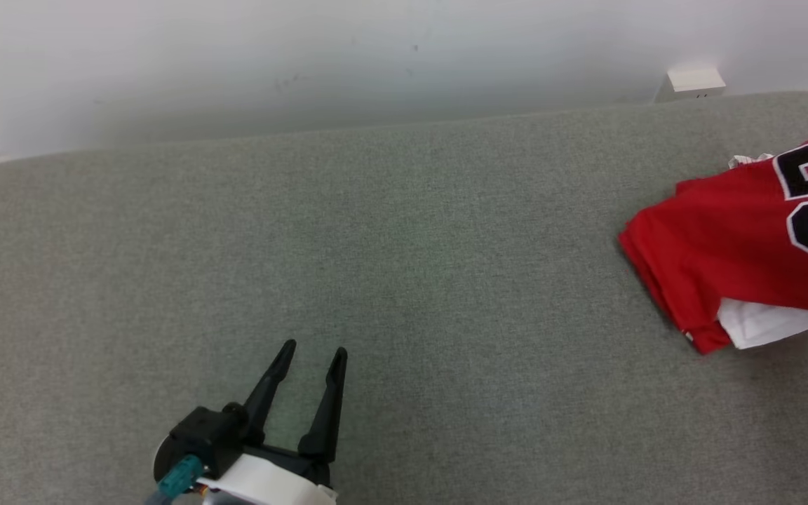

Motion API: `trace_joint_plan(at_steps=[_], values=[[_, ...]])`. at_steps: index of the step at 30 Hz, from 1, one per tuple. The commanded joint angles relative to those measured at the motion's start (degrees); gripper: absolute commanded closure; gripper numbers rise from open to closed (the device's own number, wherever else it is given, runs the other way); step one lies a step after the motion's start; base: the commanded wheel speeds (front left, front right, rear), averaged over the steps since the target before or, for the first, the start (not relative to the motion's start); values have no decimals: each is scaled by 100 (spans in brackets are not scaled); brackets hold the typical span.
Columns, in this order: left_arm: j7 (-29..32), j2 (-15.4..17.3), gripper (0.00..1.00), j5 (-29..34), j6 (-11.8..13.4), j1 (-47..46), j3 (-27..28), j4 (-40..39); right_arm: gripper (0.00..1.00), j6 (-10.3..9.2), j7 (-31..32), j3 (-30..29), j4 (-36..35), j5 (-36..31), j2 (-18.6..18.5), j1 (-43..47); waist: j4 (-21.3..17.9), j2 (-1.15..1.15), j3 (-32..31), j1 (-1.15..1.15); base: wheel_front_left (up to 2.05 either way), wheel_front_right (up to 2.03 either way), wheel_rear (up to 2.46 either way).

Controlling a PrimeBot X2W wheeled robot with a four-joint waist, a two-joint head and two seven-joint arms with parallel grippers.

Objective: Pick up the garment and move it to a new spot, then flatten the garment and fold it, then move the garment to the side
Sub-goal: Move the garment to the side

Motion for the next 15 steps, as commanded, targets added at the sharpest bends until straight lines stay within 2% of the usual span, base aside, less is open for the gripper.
trace_joint_plan(at_steps=[1, 5, 9, 15], values=[[1, 75, 0, 44, -17, -93, -3, -15, 100, 0, 41, -33, 27, 53, -161, -153, 28, 0, 127, -1, 0, 0, 0], [1, 161, 0, 44, -17, -199, -16, -72, 100, 0, 57, -8, 134, 144, -532, -380, 39, 0, 348, -1, 0, 0, 0], [1, 222, 0, 49, -17, -290, -19, -85, 100, -1, 89, 54, 455, -105, -695, -474, 41, 0, 534, -1, 0, 0, 0], [1, 233, 0, 41, -17, -389, -47, -88, 100, 0, -33, 5, 1140, -386, -725, -603, 122, 0, 755, -1, 0, 0, 0]])
